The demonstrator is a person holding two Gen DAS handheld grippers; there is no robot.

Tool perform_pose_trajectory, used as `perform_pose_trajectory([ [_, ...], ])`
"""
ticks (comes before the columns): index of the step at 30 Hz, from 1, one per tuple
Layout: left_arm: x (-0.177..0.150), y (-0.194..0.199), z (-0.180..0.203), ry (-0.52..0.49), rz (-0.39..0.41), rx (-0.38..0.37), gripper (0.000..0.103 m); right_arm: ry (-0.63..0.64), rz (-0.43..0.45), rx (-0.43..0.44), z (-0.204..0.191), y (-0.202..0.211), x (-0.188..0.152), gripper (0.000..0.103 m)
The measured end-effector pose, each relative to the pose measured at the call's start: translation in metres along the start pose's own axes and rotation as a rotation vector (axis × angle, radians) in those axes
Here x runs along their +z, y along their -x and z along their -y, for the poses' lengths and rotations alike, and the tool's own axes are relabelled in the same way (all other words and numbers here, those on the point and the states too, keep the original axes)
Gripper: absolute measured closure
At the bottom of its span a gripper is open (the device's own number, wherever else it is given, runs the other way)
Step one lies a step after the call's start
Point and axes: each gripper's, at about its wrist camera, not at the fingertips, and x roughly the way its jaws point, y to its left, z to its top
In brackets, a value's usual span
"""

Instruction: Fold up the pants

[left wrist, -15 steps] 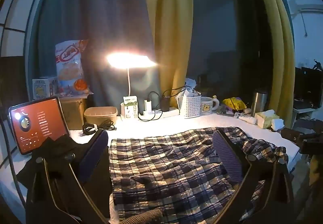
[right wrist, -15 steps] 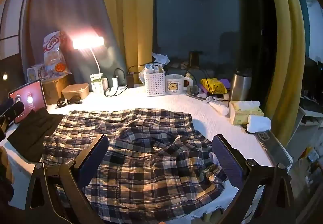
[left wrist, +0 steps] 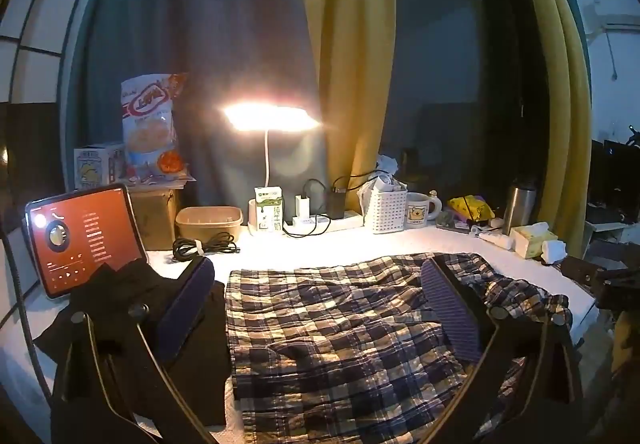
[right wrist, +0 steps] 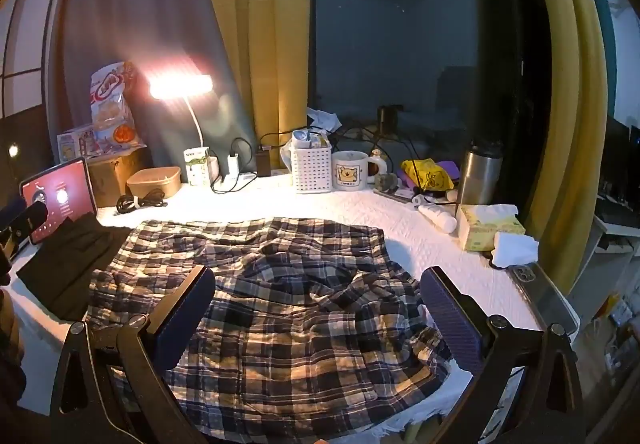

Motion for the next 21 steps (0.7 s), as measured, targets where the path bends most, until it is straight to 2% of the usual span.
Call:
perform_pose_trajectory([
  [21,-0.0004,0.0006,-0.0007,0.012,0.001,0.007,0.001,0.003,-0.001,0.007,0.0034,-0.0008,-0.0014,0.000],
])
